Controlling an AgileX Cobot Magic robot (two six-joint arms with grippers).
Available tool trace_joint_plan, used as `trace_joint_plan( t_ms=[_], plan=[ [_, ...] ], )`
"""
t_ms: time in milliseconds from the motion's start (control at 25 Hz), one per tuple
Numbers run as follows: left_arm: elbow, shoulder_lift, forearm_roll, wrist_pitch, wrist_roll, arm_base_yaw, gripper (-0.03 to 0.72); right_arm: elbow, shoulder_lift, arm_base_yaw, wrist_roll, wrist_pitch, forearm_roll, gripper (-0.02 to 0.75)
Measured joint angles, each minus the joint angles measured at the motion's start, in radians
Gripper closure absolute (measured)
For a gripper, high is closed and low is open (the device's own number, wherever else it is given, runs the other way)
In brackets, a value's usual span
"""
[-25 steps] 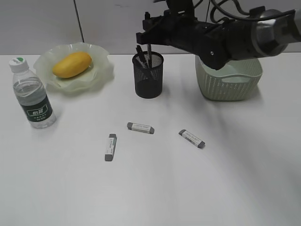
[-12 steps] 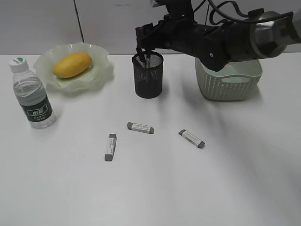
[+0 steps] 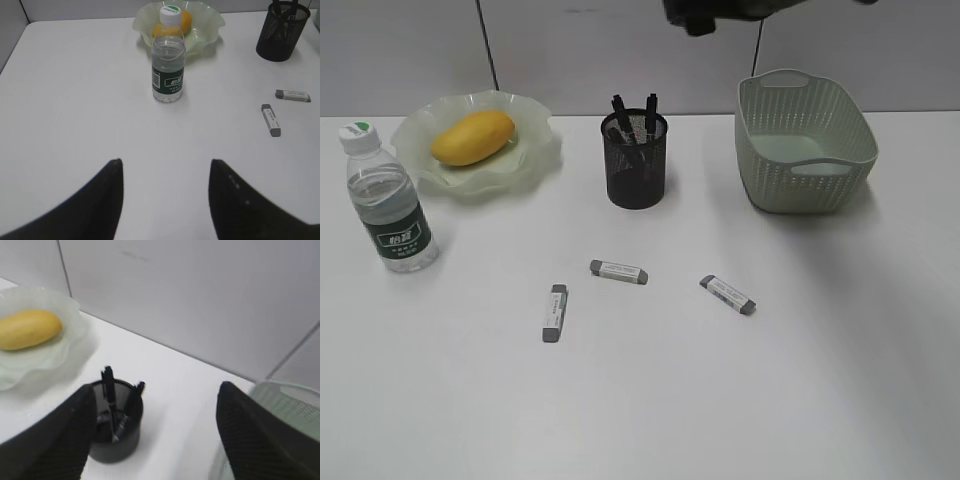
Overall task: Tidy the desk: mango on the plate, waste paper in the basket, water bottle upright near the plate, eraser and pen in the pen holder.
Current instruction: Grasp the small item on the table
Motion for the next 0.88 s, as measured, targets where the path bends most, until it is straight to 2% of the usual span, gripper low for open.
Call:
trace_joint_plan(
  t_ms=[240,360,480,720,880],
  plan=[
    [0.0,0.0,0.023,0.0,0.0,0.0,0.27,-0.176,-0.035,-0.064,-0.015,0.559,-0.005,0.152],
    [0.0,0.0,0.033,0.0,0.0,0.0,0.27,-0.217,-0.035,-0.112,-0.056,0.773,0.042,0.152],
    [0.0,0.0,0.034,0.0,0.0,0.0,0.27,-0.223,-0.046,-0.172,-0.088,0.922,0.095,0.152],
    [0.0,0.0,0.034,0.0,0.0,0.0,0.27,-0.19,-0.179,-0.264,-0.14,0.965,0.163,0.152],
    [0.0,0.019,0.034,0.0,0.0,0.0,0.27,-0.006,-0.352,-0.273,-0.143,0.959,0.163,0.152]
  ],
)
